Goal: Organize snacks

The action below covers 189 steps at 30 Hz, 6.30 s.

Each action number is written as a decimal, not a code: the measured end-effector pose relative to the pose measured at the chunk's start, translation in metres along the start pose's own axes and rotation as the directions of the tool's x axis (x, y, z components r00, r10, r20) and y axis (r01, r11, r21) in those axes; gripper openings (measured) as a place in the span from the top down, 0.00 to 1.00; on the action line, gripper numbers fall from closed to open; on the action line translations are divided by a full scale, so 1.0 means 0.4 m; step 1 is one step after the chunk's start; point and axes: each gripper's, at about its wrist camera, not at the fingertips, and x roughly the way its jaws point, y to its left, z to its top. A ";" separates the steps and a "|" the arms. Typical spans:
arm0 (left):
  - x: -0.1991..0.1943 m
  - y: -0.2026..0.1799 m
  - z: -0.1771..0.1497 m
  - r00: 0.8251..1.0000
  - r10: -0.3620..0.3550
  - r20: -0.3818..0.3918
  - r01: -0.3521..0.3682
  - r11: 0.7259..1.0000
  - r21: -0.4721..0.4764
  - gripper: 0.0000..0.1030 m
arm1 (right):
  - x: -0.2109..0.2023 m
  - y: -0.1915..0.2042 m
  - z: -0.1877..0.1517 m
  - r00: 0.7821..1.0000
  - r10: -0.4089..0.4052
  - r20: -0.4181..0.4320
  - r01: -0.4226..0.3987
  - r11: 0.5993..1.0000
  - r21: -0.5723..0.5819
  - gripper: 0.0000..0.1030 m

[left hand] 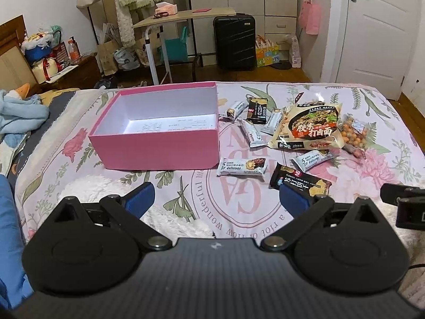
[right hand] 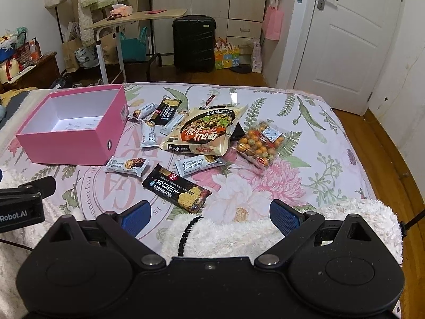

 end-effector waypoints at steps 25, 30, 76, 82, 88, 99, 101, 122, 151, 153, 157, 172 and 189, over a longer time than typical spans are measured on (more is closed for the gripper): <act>0.010 0.017 0.003 0.999 -0.037 -0.039 0.036 0.999 -0.032 0.01 | -0.016 0.013 0.002 0.999 -0.001 0.037 0.001 1.000 -0.010 0.05; 0.009 0.020 0.002 0.999 -0.037 -0.040 0.035 0.999 -0.034 0.01 | -0.017 0.005 0.000 0.999 -0.003 0.039 0.003 1.000 0.000 0.05; 0.587 -0.047 0.148 0.949 0.000 -0.315 -0.114 0.932 -0.343 0.22 | 0.633 -0.065 0.153 0.950 0.243 -0.195 -0.119 0.862 0.492 0.32; 0.639 -0.032 0.090 0.928 0.044 -0.370 -0.197 0.901 -0.386 0.22 | 0.699 -0.059 0.116 0.944 0.275 -0.184 -0.132 0.823 0.553 0.39; 0.664 -0.011 0.075 0.923 0.000 -0.384 -0.205 0.845 -0.494 0.22 | 0.697 -0.059 0.098 0.967 0.226 -0.114 -0.129 0.828 0.546 0.49; 0.673 -0.009 0.051 0.924 -0.070 -0.377 -0.124 0.877 -0.465 0.46 | 0.660 -0.076 0.107 0.929 0.241 -0.281 -0.154 0.941 0.300 0.63; 0.667 -0.009 0.052 0.928 -0.083 -0.363 -0.096 0.888 -0.449 0.56 | 0.665 -0.098 0.108 0.913 0.266 -0.311 -0.172 0.939 0.300 0.63; 0.697 -0.039 0.035 0.932 -0.077 -0.353 -0.083 0.905 -0.418 0.67 | 0.637 -0.106 0.112 0.937 0.243 -0.250 -0.151 0.929 0.337 0.69; 0.566 -0.007 0.017 0.921 -0.204 -0.331 0.083 0.935 -0.344 0.76 | 0.531 -0.078 0.037 0.884 0.427 -0.192 -0.346 0.872 0.348 0.69; 0.556 -0.002 0.022 0.920 -0.212 -0.328 0.095 0.936 -0.339 0.76 | 0.531 -0.071 0.038 0.880 0.431 -0.197 -0.354 0.874 0.331 0.69; 0.521 0.009 0.022 0.914 -0.237 -0.329 0.124 0.936 -0.330 0.76 | 0.529 -0.053 0.036 0.866 0.453 -0.211 -0.383 0.873 0.302 0.69; 0.320 0.104 0.030 0.933 -0.244 -0.264 0.177 0.951 -0.253 0.76 | 0.376 0.081 0.086 0.780 0.568 -0.265 -0.566 0.819 0.089 0.69; 0.210 0.237 0.152 0.959 -0.261 -0.110 0.229 0.943 -0.240 0.76 | 0.262 0.246 0.283 0.756 0.609 -0.241 -0.648 0.747 -0.145 0.69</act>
